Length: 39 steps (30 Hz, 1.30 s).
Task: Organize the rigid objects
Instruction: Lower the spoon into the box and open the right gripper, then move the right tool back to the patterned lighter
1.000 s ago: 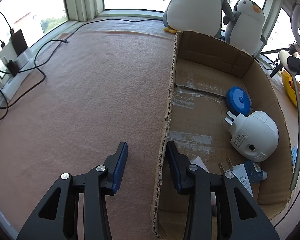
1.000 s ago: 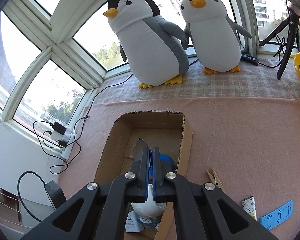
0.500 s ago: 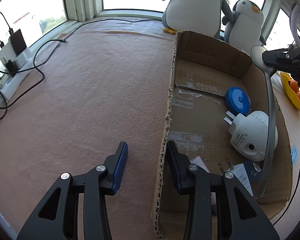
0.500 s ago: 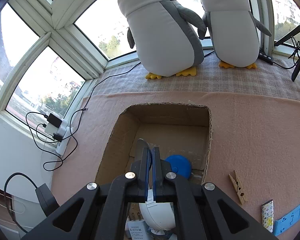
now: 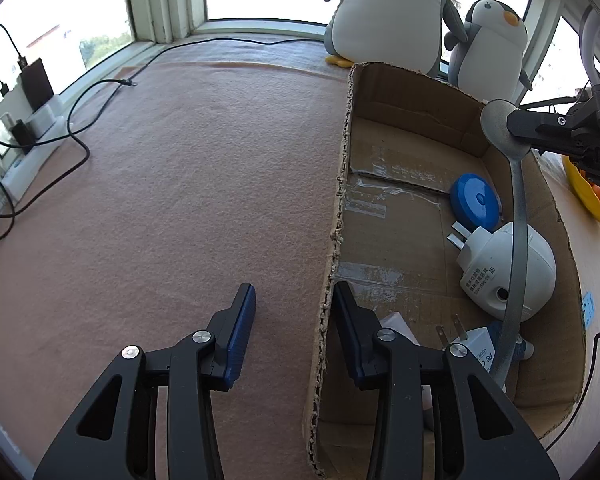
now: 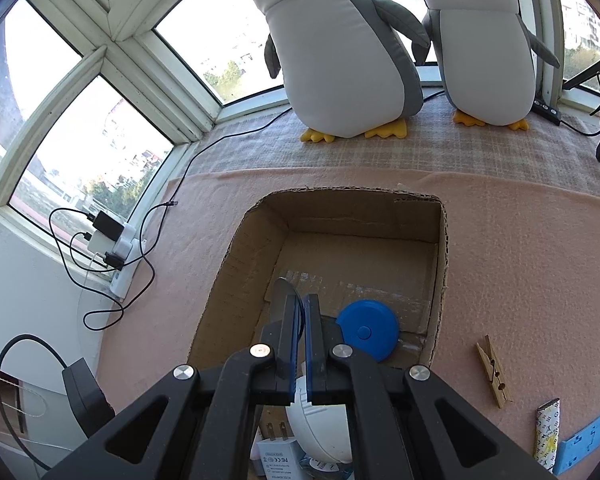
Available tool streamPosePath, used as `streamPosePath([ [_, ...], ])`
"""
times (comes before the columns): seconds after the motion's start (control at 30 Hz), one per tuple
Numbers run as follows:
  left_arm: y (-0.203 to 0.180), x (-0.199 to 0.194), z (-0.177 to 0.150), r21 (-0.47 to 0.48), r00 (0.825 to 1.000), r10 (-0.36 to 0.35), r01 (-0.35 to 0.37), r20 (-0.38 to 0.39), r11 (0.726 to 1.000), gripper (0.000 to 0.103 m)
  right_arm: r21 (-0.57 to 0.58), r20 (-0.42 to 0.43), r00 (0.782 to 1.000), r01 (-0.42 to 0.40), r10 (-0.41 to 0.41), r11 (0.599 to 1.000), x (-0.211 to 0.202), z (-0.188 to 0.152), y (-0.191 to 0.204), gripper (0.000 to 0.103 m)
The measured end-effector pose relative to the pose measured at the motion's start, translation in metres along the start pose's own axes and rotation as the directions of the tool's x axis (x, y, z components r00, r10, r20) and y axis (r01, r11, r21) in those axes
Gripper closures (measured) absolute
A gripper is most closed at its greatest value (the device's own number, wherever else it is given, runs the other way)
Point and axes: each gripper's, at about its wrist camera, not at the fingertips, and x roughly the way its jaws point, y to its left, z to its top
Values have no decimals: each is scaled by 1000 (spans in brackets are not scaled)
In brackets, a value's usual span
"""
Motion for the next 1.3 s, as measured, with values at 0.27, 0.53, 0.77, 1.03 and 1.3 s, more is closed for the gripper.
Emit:
streamPosePath([
  [0.27,0,0,0,0,1000,0,0,0,1000,65,-18,-12,1000,18,-18,1000,3,-2,3,78],
  [0.53,0,0,0,0,1000,0,0,1,1000,65,-17,-5,1000,16,-16,1000,-5,-2,-1,69],
  [0.77,0,-1,0,5,1000,3,-3,1,1000,65,-17,29,999,23,-23,1000,-31,-4,-5,69],
  [1.03,-3,-2,1,36,1000,10,-10,-2,999,65,7,106,993,48,-48,999,-90,-6,-11,67],
  [1.3,-2,-2,-1,50,1000,-1,1,-6,999,65,-2,187,977,102,-100,995,-157,-20,-8,59],
])
